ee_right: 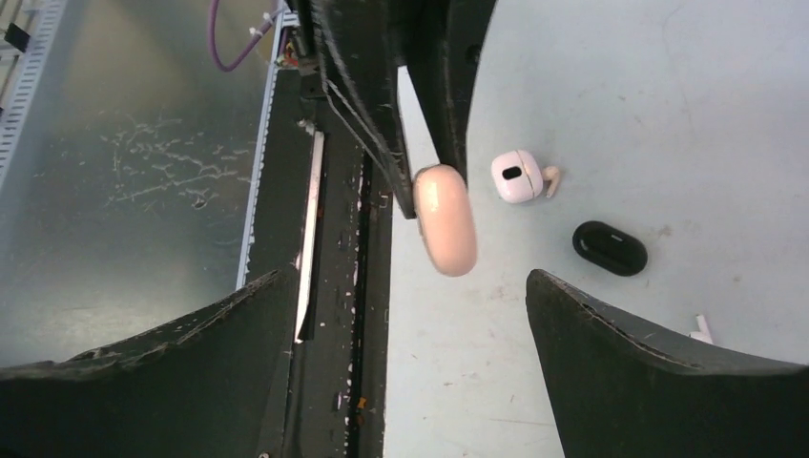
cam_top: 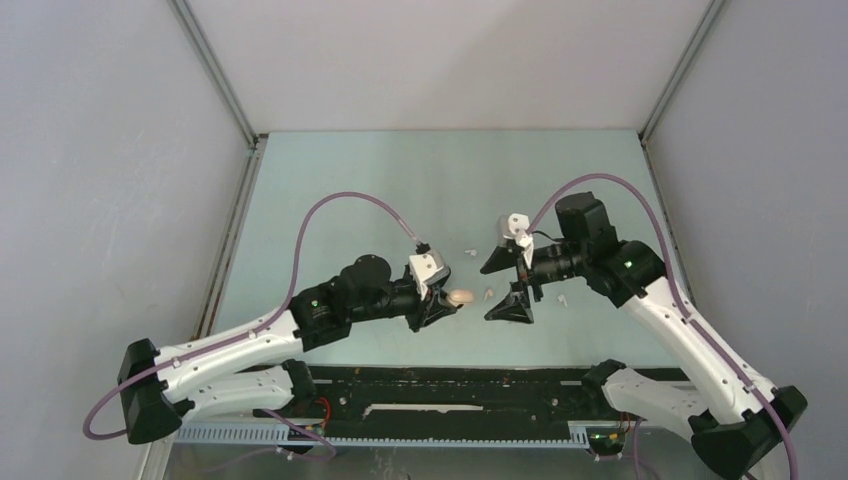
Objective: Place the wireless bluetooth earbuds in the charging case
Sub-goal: Open the charging case.
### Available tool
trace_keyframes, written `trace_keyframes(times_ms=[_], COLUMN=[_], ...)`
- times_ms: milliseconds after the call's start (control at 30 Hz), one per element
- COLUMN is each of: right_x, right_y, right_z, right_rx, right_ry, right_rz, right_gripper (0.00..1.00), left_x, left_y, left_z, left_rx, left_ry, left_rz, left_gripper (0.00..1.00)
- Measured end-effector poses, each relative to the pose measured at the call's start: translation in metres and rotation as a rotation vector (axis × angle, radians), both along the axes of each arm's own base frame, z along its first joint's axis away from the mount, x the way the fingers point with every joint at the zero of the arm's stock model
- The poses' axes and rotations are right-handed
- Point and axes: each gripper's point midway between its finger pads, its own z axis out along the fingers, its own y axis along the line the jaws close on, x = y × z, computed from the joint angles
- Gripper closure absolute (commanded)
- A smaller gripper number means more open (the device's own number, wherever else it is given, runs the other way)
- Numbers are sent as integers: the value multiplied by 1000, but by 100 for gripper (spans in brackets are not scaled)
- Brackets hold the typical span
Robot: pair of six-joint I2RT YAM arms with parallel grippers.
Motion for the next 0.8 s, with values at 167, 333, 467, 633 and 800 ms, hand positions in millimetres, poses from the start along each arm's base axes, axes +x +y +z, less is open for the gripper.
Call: trace_keyframes(times_ms=[167,333,467,633,800], right_x=[-1,0,4,0,2], right_y=[9,16,21,22,22], right_z=[-15,-29,-47,-60,-54], right_rx=[-52,-90,-137,-179,-176], right_ry=[19,44,101,184,230], right_rz=[24,45,61,88,96], right_gripper=[5,9,12,13,14], left_x=[-11,-21,-30,-37,-38], left_y=[-8,-14,-19,-21,-21], left_z=[8,12,11,6,5], left_rx=[-25,-37,-27,8,22], left_ry=[-49,-87,-113,-152,-177], left_rz=[-86,-148,-189,-222,-226], left_gripper=[100,100,100,100,100])
